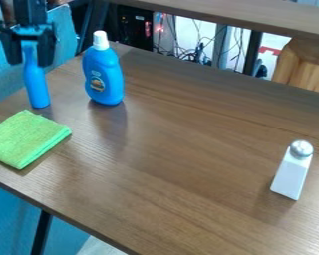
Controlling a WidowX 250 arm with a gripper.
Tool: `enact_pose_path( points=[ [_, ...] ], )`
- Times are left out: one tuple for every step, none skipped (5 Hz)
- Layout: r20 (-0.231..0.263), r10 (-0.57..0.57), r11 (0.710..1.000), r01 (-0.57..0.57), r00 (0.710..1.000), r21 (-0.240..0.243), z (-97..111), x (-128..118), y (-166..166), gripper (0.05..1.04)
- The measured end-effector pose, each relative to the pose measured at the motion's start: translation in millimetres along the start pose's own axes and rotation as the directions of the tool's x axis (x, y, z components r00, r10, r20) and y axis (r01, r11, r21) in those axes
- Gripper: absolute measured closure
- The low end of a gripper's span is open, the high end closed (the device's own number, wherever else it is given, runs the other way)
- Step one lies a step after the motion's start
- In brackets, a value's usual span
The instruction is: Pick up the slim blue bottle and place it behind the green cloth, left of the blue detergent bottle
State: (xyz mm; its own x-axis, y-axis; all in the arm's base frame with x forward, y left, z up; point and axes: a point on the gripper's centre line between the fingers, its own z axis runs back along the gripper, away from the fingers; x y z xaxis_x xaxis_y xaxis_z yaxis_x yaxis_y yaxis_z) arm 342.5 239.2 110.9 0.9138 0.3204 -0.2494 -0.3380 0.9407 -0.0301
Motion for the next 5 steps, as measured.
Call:
enact_pose_path(
  points=[
    [0.101, 0.01, 0.999, -0.015, 0.995, 0.045, 27.1, -14.4, -1.0, 0.08],
    [0.153, -0.024, 0.993, 0.006, 0.988, 0.117, 43.4, -22.8, -15.0, 0.082],
    [0.155, -0.163, 0.976, 0.136, 0.975, 0.169, 48.7, -31.6, -63.6, 0.082],
    [0.158, -0.306, 0.94, 0.272, 0.939, 0.204, 50.0, -26.7, -98.2, 0.082],
    [0.141, -0.393, 0.907, 0.359, 0.908, 0.22, 53.8, -28.7, -125.5, 0.082]
  ],
)
